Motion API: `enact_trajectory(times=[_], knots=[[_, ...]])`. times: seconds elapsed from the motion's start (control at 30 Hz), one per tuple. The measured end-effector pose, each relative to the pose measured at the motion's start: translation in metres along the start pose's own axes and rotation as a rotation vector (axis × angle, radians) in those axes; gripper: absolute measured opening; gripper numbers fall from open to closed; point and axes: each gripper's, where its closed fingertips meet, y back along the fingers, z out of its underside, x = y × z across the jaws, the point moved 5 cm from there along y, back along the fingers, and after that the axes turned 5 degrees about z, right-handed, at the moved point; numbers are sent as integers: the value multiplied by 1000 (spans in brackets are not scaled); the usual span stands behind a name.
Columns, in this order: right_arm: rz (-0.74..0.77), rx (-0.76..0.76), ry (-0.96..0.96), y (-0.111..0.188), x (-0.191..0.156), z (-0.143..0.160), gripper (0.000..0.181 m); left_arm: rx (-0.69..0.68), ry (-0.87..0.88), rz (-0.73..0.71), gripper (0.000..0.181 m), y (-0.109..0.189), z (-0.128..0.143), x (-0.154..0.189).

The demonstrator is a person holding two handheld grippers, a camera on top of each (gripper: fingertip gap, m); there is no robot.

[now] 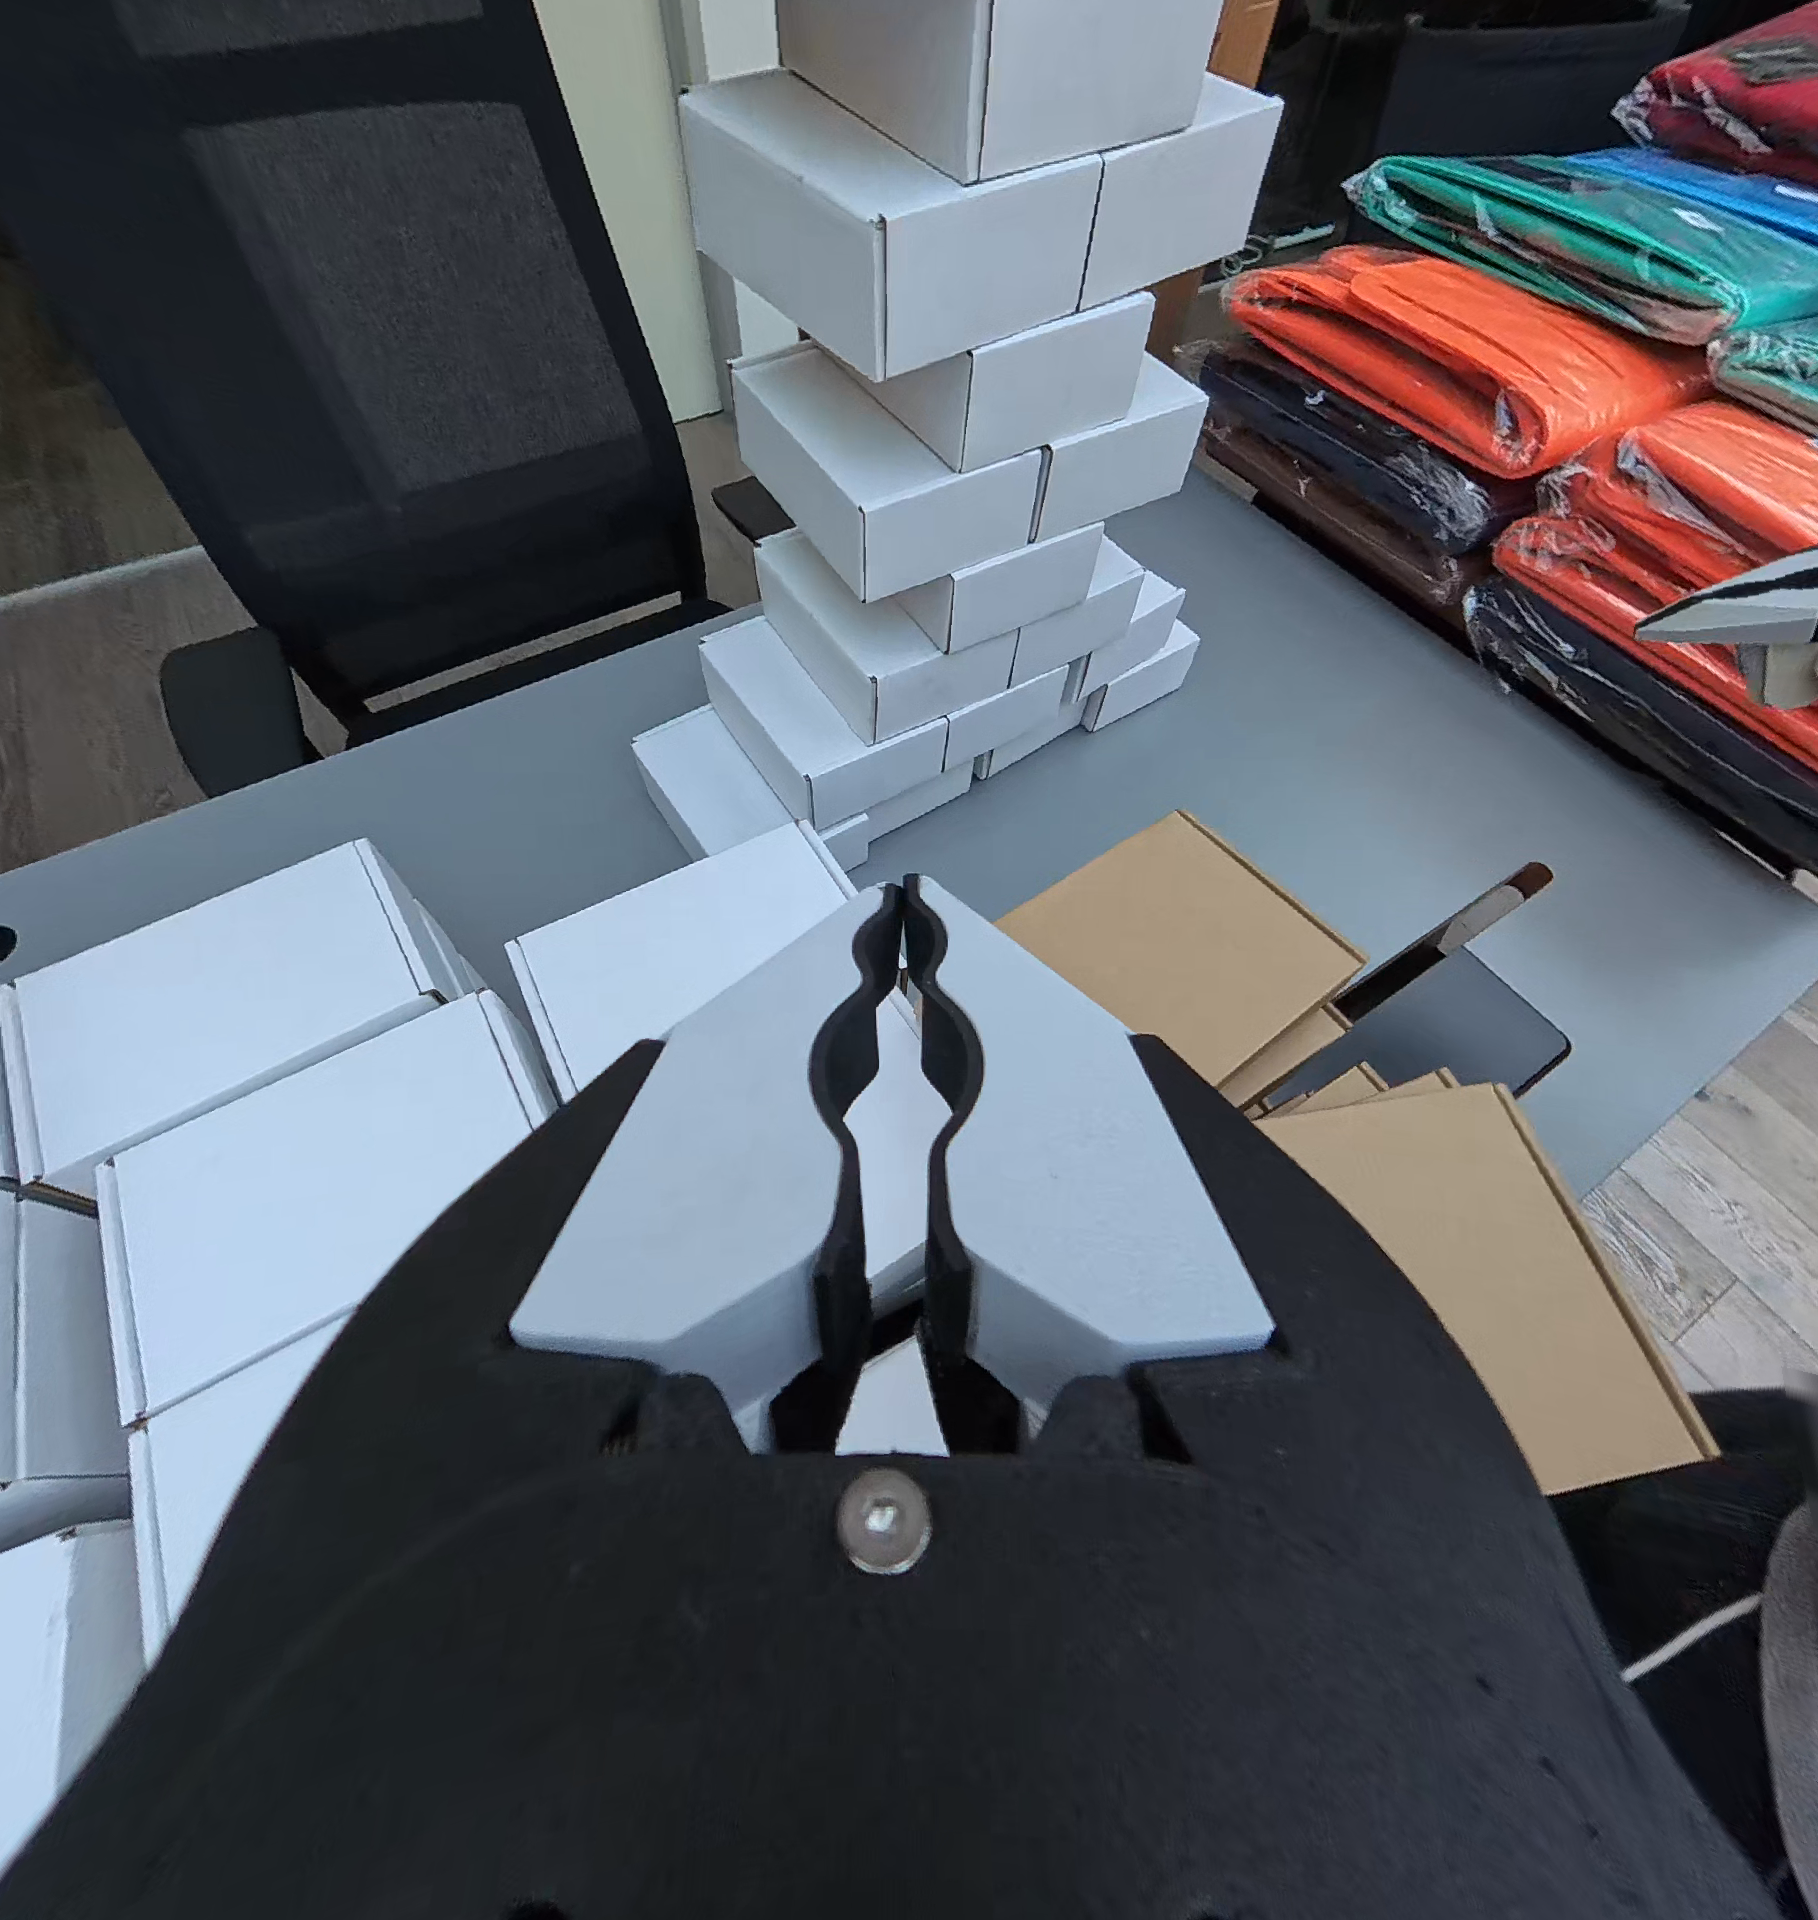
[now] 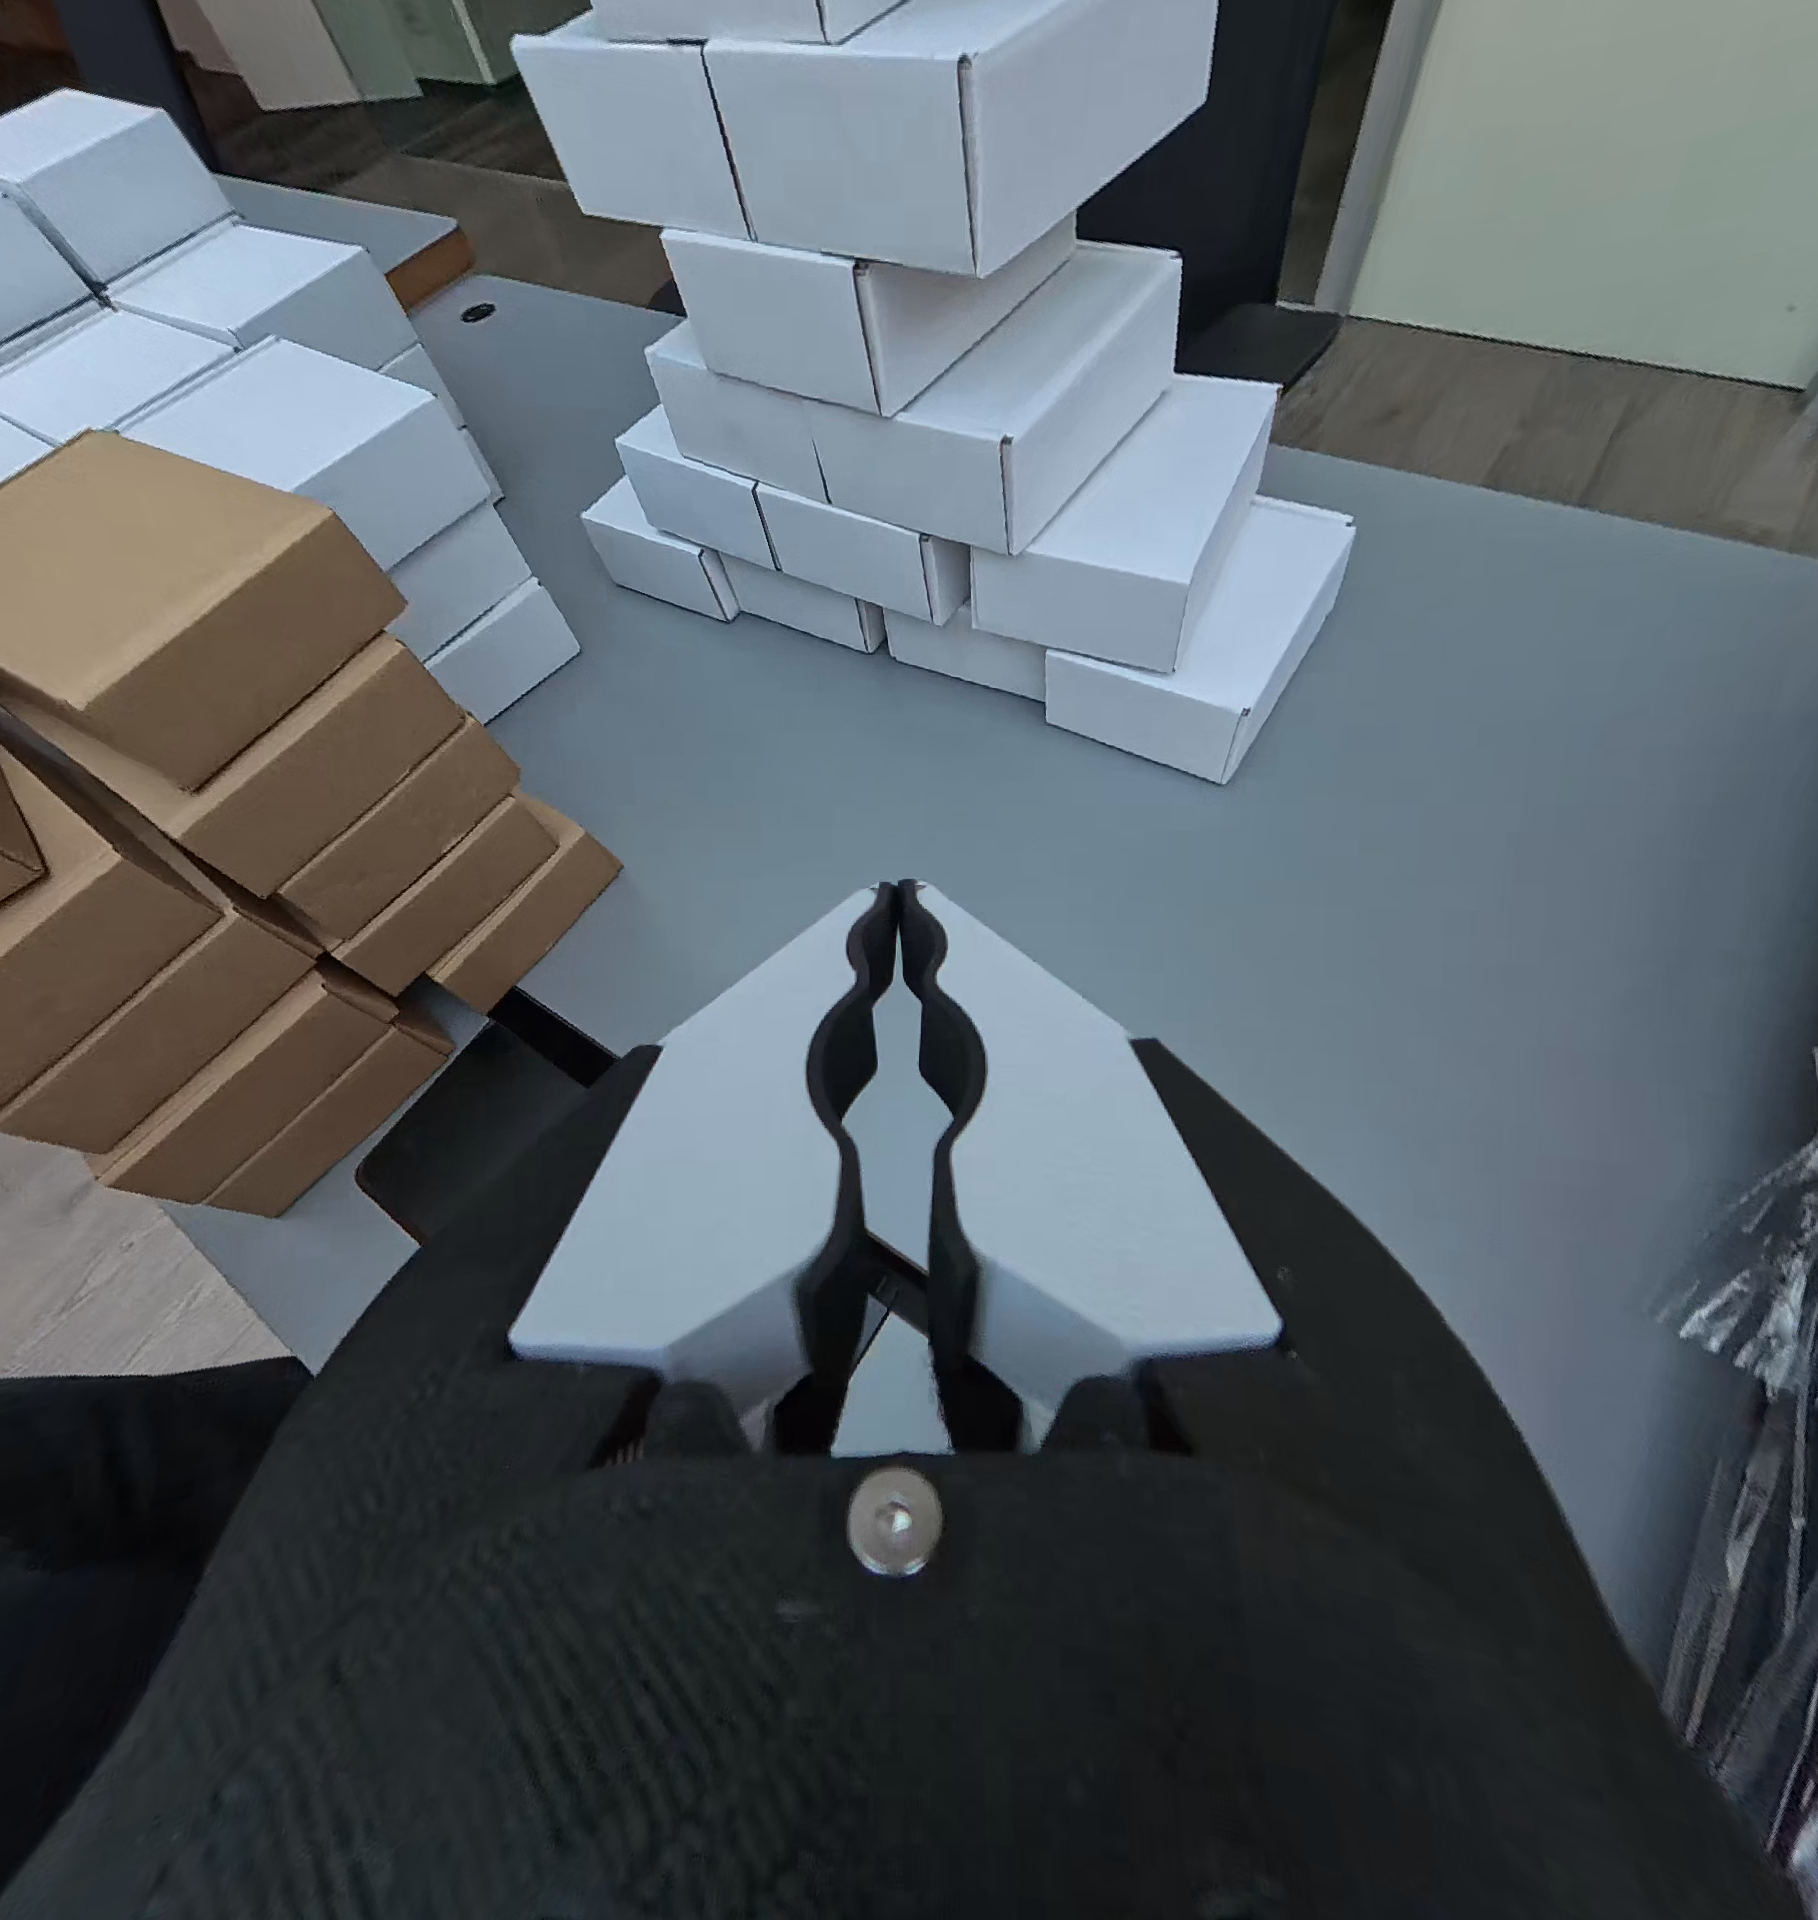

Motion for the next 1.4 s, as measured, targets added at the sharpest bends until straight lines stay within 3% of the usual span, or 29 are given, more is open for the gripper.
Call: enact_trajectory(times=[0.1, 0.2, 0.3, 0.47, 0.53, 0.7, 0.8, 0.9, 1.07, 1.23, 1.4], knots=[[-67, -13, 20, -15, 6, -3, 0, -60, 2, -56, 0, -11, 1, 2], [-30, -53, 53, -36, 22, 0, 0, -156, -29, -71, 0, -42, -1, -9], [4, -47, 149, -63, 37, -13, 0, -260, -51, -88, 0, -89, -1, -41], [121, -108, 355, -129, 74, -37, 1, -335, 92, -9, 0, -186, -1, -99], [100, -187, 246, -159, 87, -42, 0, -412, 204, 23, 0, -224, 8, -120], [-14, -256, -310, -223, 118, -54, 0, -487, 591, 99, 0, -297, 31, -150], [3, -322, -389, -255, 144, -50, 0, -551, 573, 101, 0, -331, 49, -165], [-44, -425, -375, -288, 152, -42, 0, -634, 514, 114, 0, -357, 63, -169], [-134, -459, -286, -321, 140, -39, 0, -616, 508, 160, 0, -393, 67, -162], [-123, -453, -257, -327, 138, -36, 0, -650, 450, 115, 0, -406, 78, -159], [-89, -449, -298, -327, 136, -38, 0, -619, 549, 136, 0, -407, 79, -160]])
